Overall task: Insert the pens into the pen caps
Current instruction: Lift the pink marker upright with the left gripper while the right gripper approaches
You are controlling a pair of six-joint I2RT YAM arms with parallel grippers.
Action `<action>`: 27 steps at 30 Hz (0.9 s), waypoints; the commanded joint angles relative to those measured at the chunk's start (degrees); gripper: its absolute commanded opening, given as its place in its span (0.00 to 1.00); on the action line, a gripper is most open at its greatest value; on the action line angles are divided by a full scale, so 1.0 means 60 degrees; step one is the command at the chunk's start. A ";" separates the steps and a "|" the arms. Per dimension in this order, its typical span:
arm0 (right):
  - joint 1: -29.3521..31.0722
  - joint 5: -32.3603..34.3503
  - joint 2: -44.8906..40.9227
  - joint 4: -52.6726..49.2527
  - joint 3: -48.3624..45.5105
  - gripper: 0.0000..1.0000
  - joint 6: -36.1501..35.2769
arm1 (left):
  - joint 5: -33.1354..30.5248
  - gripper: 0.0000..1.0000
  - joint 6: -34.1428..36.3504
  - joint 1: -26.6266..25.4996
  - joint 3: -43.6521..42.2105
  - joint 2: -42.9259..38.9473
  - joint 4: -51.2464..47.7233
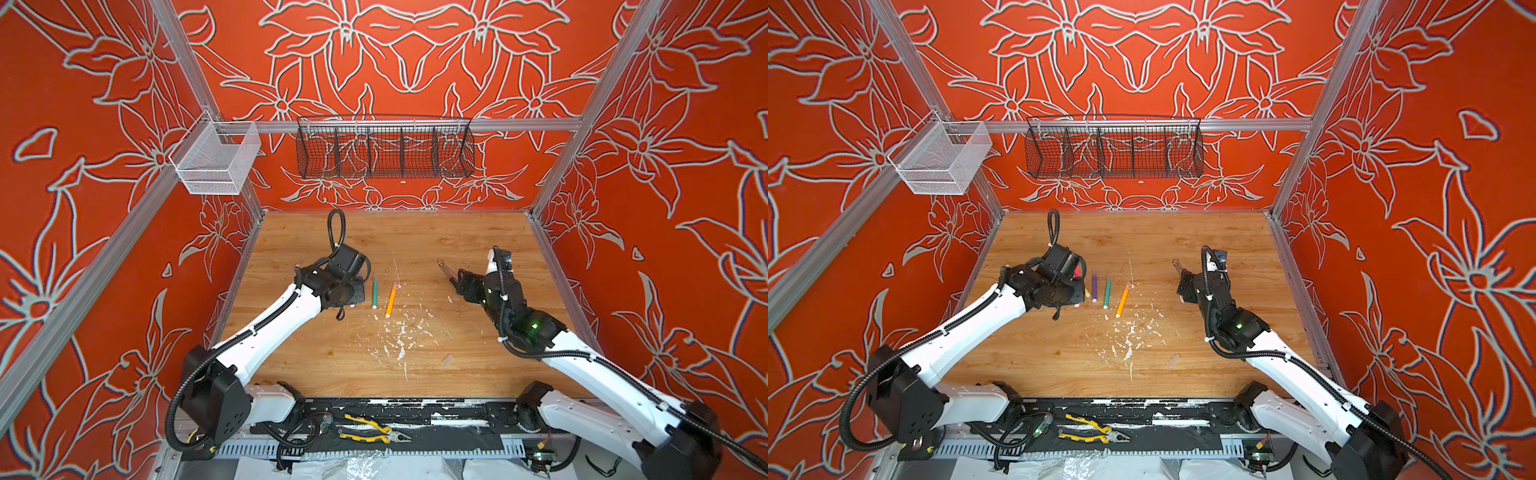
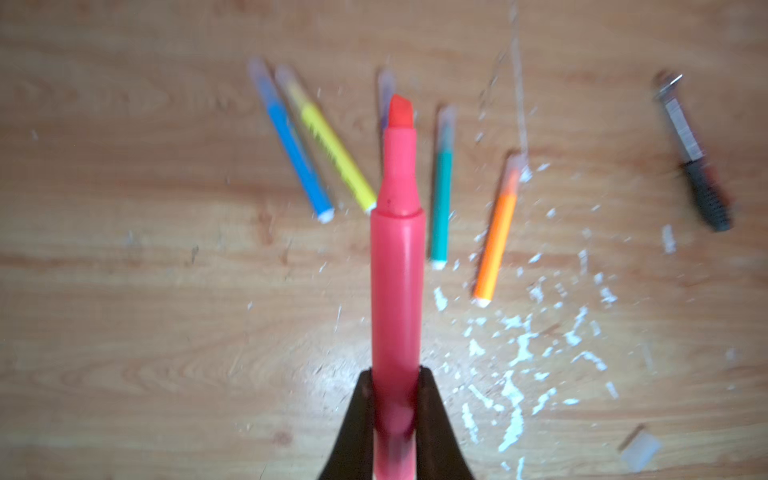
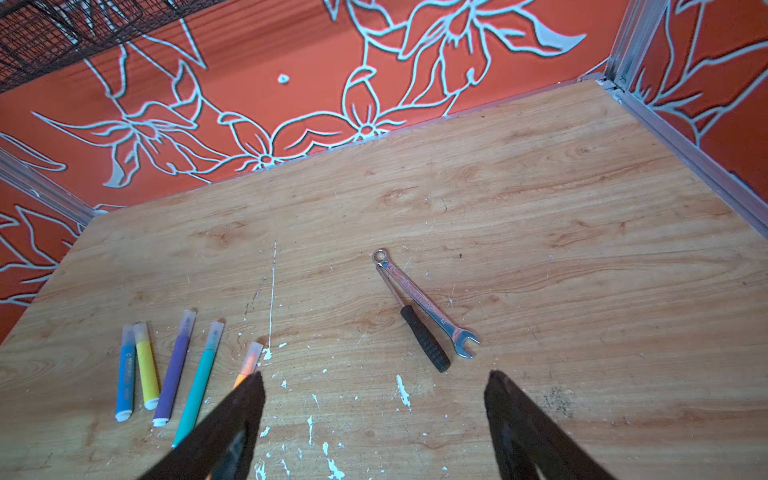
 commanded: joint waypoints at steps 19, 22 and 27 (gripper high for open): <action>0.1120 -0.1902 -0.1100 -0.0764 0.0133 0.79 0.3159 | 0.1204 0.00 0.2740 -0.2312 -0.2528 -0.1221 0.5456; 0.1799 -0.2071 -0.1744 0.1016 -0.1088 0.79 0.3926 | 0.1359 0.00 0.3085 -0.2638 -0.2960 -0.1522 0.6029; 0.2809 -0.1921 -0.1377 0.2894 -0.1636 0.80 0.4257 | 0.1595 0.00 0.3308 -0.2806 -0.3083 -0.1670 0.6270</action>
